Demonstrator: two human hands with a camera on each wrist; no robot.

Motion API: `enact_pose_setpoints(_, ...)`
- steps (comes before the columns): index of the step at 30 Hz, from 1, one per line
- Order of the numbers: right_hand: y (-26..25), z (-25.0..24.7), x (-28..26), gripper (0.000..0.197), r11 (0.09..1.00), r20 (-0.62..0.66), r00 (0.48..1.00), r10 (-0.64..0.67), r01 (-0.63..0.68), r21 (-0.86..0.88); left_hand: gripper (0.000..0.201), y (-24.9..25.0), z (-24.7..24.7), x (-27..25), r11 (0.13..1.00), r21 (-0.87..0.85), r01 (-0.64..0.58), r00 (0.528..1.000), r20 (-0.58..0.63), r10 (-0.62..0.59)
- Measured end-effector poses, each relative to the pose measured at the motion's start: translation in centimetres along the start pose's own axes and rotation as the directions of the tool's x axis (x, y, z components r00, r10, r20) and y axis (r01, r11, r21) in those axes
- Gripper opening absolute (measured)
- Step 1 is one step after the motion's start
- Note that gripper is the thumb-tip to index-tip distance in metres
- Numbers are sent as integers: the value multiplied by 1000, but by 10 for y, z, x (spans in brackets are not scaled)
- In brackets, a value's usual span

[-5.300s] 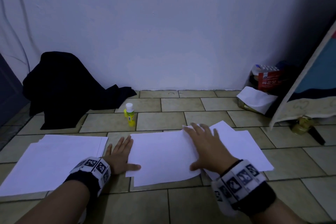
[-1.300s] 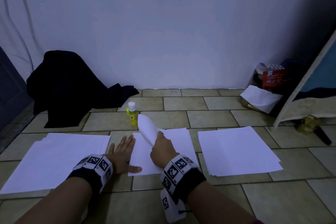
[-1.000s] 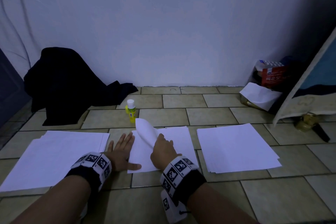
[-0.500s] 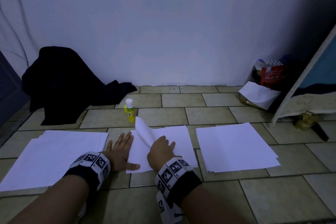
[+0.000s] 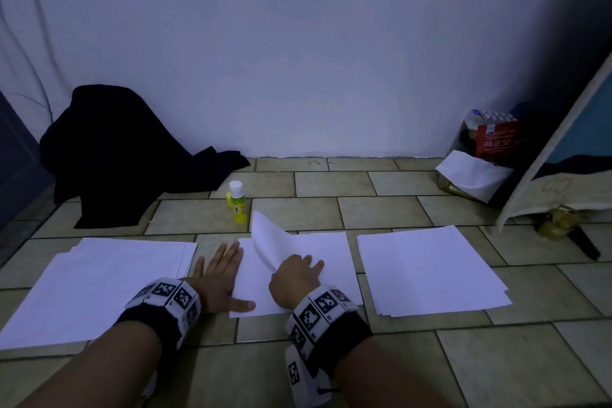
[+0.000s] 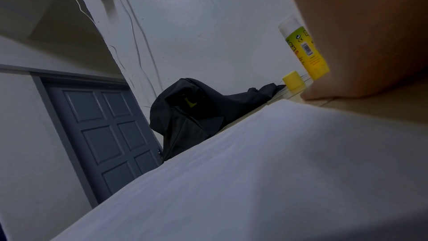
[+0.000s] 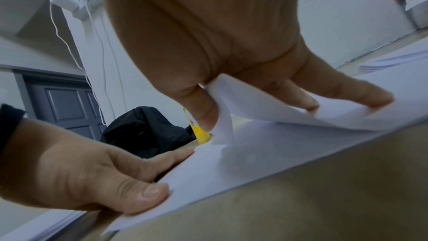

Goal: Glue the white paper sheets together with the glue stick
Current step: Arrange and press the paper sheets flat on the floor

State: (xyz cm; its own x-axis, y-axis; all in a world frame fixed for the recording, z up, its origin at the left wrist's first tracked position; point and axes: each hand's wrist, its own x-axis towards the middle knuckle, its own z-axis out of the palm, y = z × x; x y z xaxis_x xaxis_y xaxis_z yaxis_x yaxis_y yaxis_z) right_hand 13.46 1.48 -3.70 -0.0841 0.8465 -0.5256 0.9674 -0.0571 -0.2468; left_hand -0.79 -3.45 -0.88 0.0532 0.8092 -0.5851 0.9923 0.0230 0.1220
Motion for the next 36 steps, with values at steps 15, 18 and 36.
enact_pose_setpoints(15,1,4,-1,53,994,-46,998,-37,42,98,113,-1,1,2,1000,15,8,1000,-4,-8)
enact_pose_setpoints(18,3,0,-7,57,991,-62,997,-39,47,129,113,-1,2,3,1000,19,12,1000,-2,-12)
enact_pose_setpoints(36,8,-10,-18,60,981,0,986,-168,167,94,112,-1,2,5,1000,24,17,1000,-8,-17)
